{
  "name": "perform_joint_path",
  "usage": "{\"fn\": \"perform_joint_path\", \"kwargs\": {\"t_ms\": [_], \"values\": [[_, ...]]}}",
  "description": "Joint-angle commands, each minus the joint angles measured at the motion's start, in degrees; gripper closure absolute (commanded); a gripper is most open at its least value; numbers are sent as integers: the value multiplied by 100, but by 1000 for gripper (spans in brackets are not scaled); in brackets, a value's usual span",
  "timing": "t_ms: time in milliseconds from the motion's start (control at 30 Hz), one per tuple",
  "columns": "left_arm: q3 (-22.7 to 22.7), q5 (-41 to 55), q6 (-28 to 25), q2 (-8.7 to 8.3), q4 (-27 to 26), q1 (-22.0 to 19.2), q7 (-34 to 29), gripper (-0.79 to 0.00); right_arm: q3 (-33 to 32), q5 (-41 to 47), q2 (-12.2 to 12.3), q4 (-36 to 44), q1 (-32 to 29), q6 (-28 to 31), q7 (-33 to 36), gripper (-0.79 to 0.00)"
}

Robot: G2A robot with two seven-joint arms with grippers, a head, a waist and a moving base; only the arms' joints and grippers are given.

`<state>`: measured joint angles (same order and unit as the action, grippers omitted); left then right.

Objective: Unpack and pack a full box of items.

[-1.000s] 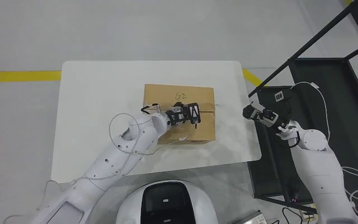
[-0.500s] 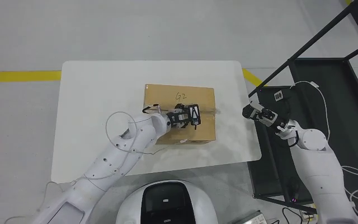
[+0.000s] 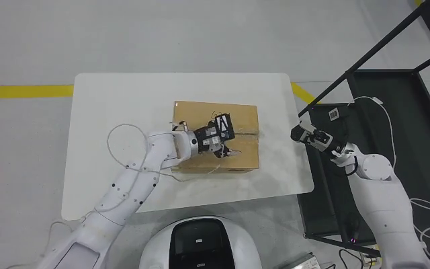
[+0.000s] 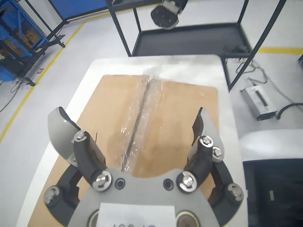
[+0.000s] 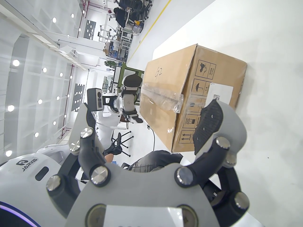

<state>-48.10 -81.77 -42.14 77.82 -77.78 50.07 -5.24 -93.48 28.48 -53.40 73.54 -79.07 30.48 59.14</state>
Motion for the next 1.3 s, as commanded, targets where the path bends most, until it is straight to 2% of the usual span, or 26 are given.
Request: {"fn": "perform_joint_path", "kwargs": {"t_ms": [0,133,267,400,633,833,967,1100,1267], "values": [[-205,468,26,-14,14,12,-69,-785,0,4,1,-2,3,0,14,-785],[-438,1019,74,-36,54,83,-272,-785,12,32,0,-10,8,-27,48,-785],[-760,1940,-386,-105,142,207,-553,-785,104,97,-9,6,69,-126,179,-785],[-1259,2579,-722,-258,-28,489,-961,-785,331,51,-24,81,237,-378,423,-785],[-2450,3400,-1586,-648,-480,1060,-1919,-785,872,-202,-83,157,643,-1026,484,-785],[-3167,4423,-1586,-1029,-828,1492,-2650,-785,1576,-673,-190,446,966,-1487,275,-785],[-3568,5068,-1586,-1320,-1089,1773,-3074,-785,1984,-1093,-259,800,1203,-1561,82,-785],[-4047,5561,-1586,-1577,-1109,2004,-3200,-785,2136,-1952,-274,1068,1345,-1854,-495,-785],[-4400,5776,-1586,-1793,-1121,2309,-3082,-785,1982,-1980,-246,1243,1224,-2067,-612,-785]]}}
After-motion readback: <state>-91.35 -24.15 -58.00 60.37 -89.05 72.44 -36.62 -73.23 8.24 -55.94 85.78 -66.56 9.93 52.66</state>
